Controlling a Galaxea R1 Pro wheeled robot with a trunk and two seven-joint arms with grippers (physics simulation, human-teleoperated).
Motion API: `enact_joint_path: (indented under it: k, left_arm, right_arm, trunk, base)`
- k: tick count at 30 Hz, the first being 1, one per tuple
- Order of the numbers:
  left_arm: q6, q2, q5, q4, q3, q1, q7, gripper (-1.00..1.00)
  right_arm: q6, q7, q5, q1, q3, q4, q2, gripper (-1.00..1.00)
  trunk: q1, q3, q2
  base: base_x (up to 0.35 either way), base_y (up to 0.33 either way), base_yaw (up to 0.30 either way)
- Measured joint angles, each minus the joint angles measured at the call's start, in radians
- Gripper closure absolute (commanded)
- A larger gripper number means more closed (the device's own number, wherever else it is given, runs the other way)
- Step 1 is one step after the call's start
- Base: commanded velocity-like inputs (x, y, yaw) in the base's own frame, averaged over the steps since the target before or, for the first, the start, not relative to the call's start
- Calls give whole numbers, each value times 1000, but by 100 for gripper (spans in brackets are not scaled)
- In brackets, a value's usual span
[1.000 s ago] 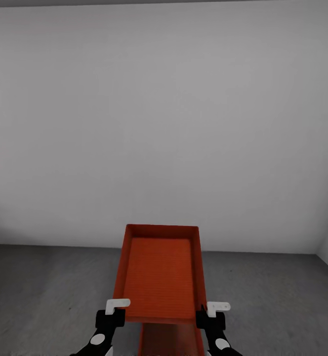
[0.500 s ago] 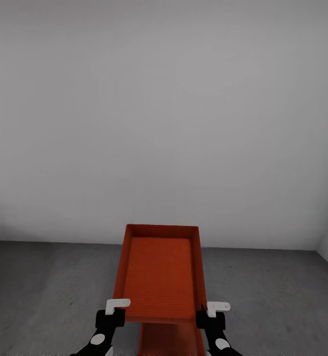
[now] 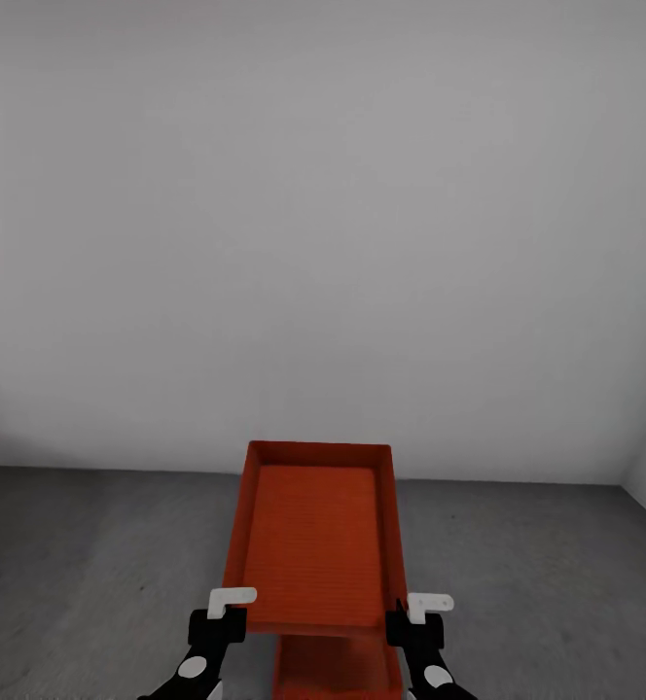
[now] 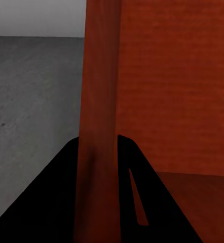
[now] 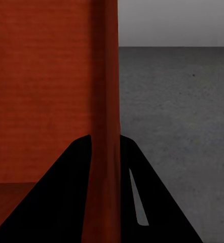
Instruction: Move the two storage containers from the living room to the garage. In the garage, place one container on the floor and stack the other container on top of it (either order is fine).
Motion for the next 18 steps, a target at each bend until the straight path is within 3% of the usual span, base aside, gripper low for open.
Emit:
enact_joint_path:
  k: [18]
  left_arm:
    - [0,0,0,0,0,0,0,100]
  right_arm:
    - [0,0,0,0,0,0,0,100]
  trunk:
    - [0,-29,0]
  base:
    - [0,0,0]
